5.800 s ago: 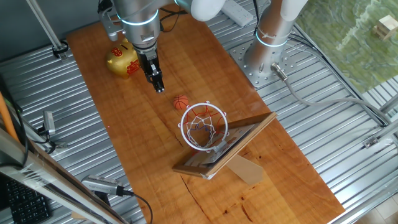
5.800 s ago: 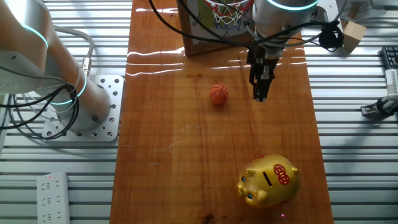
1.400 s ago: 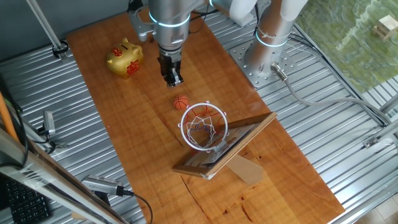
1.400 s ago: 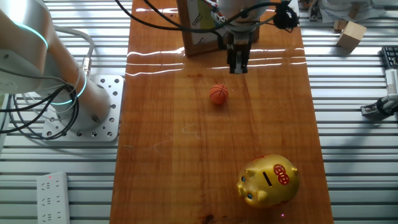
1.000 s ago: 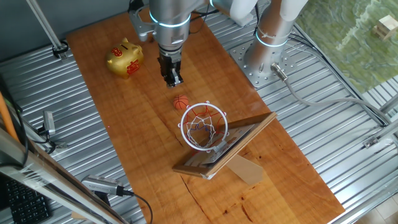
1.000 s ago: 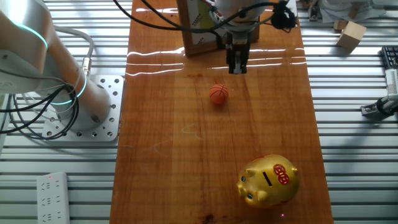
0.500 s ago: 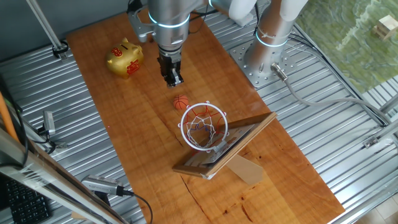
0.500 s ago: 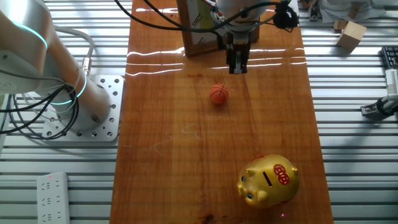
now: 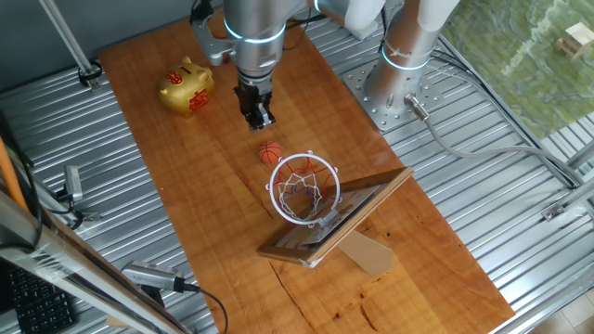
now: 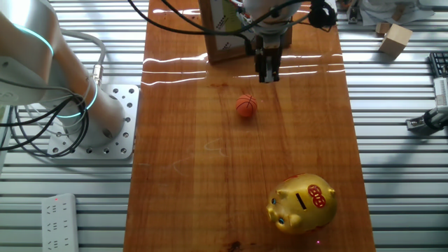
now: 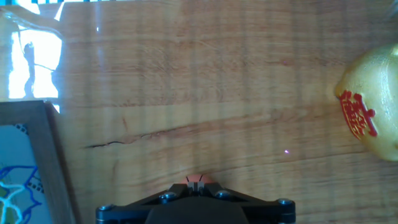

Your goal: Grab a basketball, release it and shoot it into the basket

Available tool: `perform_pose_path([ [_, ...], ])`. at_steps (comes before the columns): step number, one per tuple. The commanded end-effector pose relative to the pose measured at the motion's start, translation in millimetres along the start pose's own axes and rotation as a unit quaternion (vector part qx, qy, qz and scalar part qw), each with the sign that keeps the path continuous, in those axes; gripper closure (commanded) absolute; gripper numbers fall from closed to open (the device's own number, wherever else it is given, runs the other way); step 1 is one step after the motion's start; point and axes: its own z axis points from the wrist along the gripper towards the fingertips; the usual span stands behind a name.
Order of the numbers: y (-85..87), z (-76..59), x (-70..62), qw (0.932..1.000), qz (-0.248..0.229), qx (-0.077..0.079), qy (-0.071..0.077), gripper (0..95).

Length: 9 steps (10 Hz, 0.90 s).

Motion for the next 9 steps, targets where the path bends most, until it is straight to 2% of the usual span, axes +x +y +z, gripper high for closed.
perform_pose_path([
  [1,0.8,-0.3,-1.5,0.9998,-0.022,-0.002,0.005,95.0],
  [9,1.3,-0.6,0.0,1.0,-0.007,-0.003,0.001,95.0],
])
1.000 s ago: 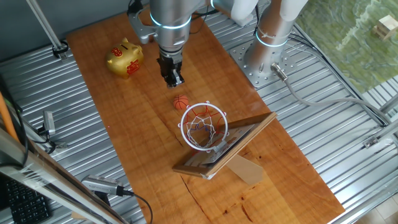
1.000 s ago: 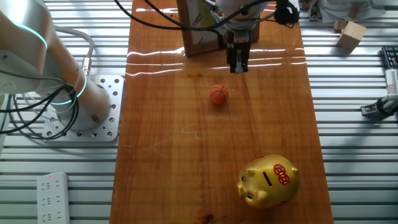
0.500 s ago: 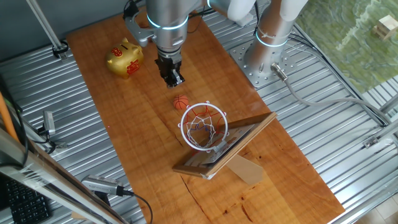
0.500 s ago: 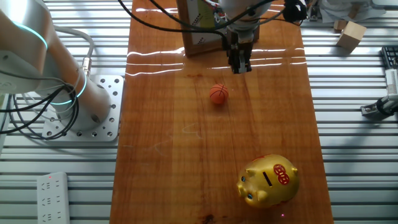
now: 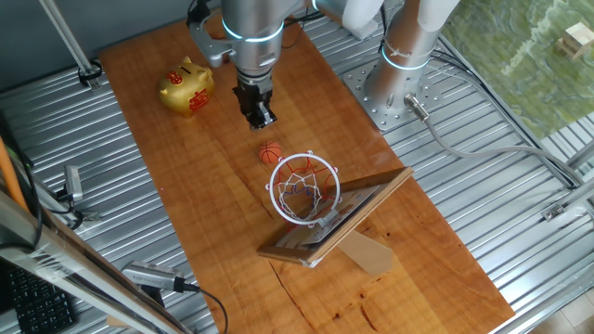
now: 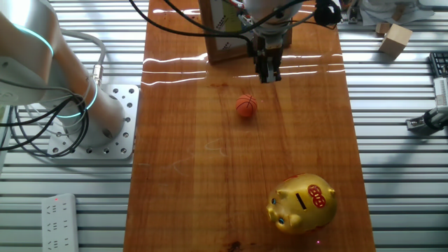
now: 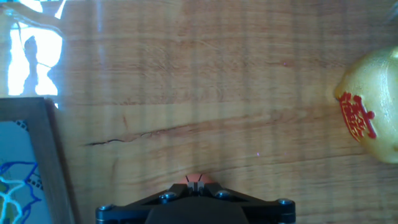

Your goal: Grab a basketball, release it and shoot it into the basket

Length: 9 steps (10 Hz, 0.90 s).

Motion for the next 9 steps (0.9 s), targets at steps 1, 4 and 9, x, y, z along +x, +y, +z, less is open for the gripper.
perform_pose_path([
  [1,2.4,-0.2,3.4,1.0,0.008,0.0,0.0,95.0],
  [4,9.2,7.0,19.6,0.9999,0.013,-0.001,-0.006,95.0],
  [9,12.5,28.1,28.2,0.9997,0.019,-0.006,0.015,95.0],
])
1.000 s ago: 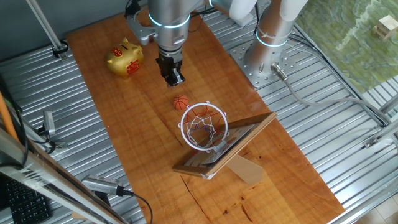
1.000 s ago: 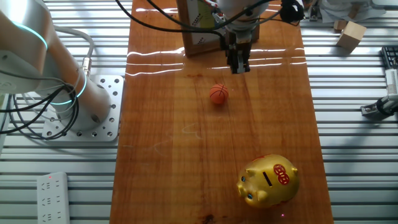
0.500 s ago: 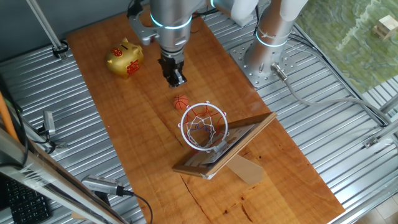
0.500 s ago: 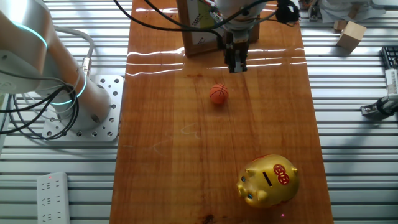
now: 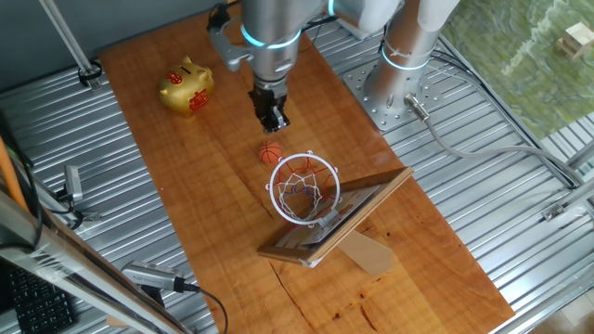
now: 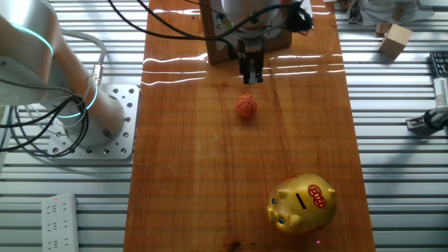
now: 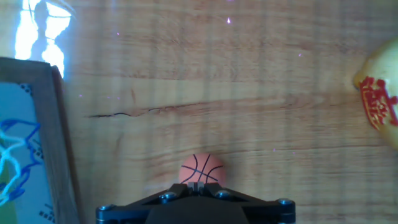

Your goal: Grab a basketball, release it and shoot it into the basket

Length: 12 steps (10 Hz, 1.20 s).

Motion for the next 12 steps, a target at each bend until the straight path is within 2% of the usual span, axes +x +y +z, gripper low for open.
perform_pose_path([
  [1,-1.9,7.9,0.8,1.0,0.001,0.0,0.004,95.0],
  [4,-2.5,20.6,6.2,1.0,0.001,0.002,0.0,95.0],
  [12,-3.8,37.1,8.9,0.9999,0.002,0.006,-0.014,95.0],
])
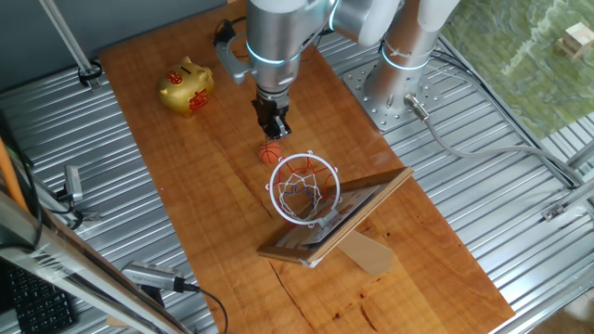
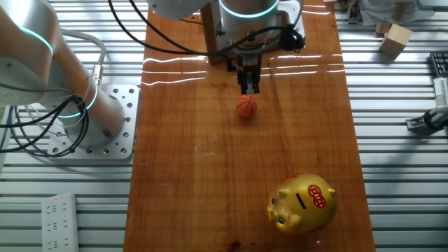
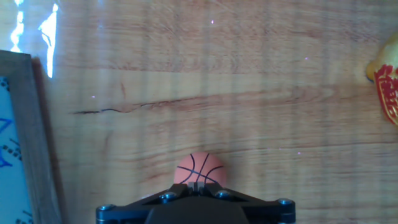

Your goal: Grab a basketball, release it and shoot it into the basket

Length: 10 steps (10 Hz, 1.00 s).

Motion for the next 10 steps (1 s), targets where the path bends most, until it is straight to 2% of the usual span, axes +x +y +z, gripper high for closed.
perform_pose_path([
  [1,-0.9,5.0,-1.1,1.0,-0.001,0.001,-0.005,95.0],
  [3,-1.7,11.6,-1.6,1.0,-0.001,0.002,-0.006,95.0],
  [10,-2.7,20.8,-2.0,1.0,0.0,0.004,-0.009,95.0],
])
